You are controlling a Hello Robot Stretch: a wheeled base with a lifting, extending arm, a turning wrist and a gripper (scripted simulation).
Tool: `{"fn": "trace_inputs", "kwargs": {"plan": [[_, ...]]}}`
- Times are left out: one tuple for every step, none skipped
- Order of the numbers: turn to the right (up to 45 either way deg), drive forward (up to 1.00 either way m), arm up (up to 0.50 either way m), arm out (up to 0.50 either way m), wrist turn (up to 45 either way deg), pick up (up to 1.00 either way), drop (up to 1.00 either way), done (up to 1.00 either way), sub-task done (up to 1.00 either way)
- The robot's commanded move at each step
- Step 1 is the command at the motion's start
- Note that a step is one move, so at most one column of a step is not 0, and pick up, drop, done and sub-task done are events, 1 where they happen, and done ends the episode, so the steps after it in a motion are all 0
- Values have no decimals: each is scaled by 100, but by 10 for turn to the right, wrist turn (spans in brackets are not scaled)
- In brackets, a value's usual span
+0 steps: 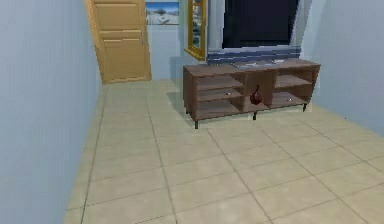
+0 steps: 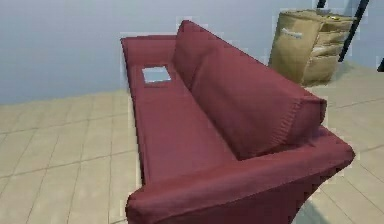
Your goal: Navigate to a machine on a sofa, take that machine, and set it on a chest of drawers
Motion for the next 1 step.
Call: {"fn": "trace_inputs", "kwargs": {"plan": [[0, 20, 0, 0, 0, 0, 0, 0, 0]]}}
